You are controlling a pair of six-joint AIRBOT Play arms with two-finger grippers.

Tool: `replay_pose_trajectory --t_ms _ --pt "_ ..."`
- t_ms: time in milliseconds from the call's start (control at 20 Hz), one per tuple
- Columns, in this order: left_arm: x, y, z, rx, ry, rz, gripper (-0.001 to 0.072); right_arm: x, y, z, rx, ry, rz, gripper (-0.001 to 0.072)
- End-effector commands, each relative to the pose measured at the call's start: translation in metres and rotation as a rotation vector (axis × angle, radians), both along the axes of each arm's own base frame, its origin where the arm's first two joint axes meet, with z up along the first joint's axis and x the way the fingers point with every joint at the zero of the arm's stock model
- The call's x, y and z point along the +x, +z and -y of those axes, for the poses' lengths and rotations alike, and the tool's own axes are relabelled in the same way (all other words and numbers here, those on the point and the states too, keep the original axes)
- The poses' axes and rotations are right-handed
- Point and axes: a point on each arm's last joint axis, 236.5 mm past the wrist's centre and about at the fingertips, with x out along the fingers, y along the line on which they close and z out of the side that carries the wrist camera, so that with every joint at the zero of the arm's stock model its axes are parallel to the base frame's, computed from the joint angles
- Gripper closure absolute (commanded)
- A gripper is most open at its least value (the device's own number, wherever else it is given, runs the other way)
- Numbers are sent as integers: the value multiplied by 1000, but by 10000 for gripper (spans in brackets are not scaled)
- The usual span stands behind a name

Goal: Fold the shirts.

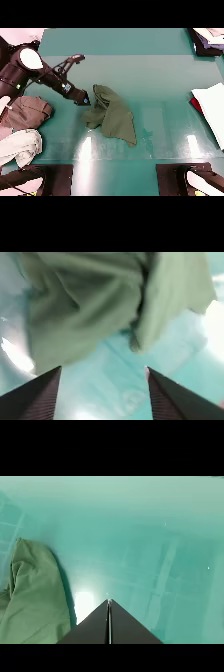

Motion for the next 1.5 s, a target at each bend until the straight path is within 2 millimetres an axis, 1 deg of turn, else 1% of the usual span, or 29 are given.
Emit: replay_pose_trajectory --t_ms 0,100,150,200,350,450,650,750,800,850,900,950,1000,1050,1100,1150,1200,1300,1350,1400,1450 --pt "-25 -38 6 -16 44 -90 80 -1 0 0 -1 0 -2 695" --pt "-38 -67 3 5 55 -134 80 -1 0 0 -2 0 -3 695" --pt "-37 -77 -2 18 62 -128 80 -1 -1 0 -2 0 -3 695" --pt "-31 -85 -11 40 89 -111 80 -1 -1 0 -2 0 -3 695" --pt "1 -84 -29 19 203 -49 80 -1 -1 0 -2 0 -4 696" --pt "14 -91 -39 52 193 13 80 -1 -1 0 -2 1 -6 695" --pt "11 -114 -35 55 127 -21 80 -5 -5 -2 -5 11 -28 695" --pt "5 -124 -29 35 123 -76 81 -9 -8 -9 -9 36 -43 696" --pt "0 -126 -23 8 109 -106 82 -11 -8 -15 -10 56 -47 695" --pt "-3 -128 -19 -7 97 -128 105 -12 -8 -21 -11 76 -46 696" --pt "-5 -129 -17 -15 98 -144 307 -14 -8 -28 -12 99 -46 696" --pt "-5 -130 -17 -17 101 -147 488 -15 -10 -36 -11 122 -51 696" --pt "-4 -130 -17 -18 102 -144 689 -17 -18 -43 -12 145 -74 695" --pt "-5 -129 -16 -19 101 -145 684 -18 -31 -49 -6 156 -117 695" --pt "-5 -126 -17 -18 95 -143 684 -20 -51 -54 12 154 -183 695" --pt "-3 -120 -18 -19 91 -129 684 -24 -76 -59 14 166 -259 696" --pt "1 -108 -19 -28 92 -98 684 -30 -104 -65 13 181 -337 695" --pt "11 -80 -18 -44 87 -14 684 -44 -166 -79 22 206 -467 692" --pt "15 -66 -17 -54 86 25 684 -52 -198 -93 45 227 -512 611" --pt "17 -56 -16 -62 86 52 683 -60 -227 -106 76 239 -545 313" --pt "17 -48 -16 -69 87 71 684 -69 -258 -121 117 246 -577 64"
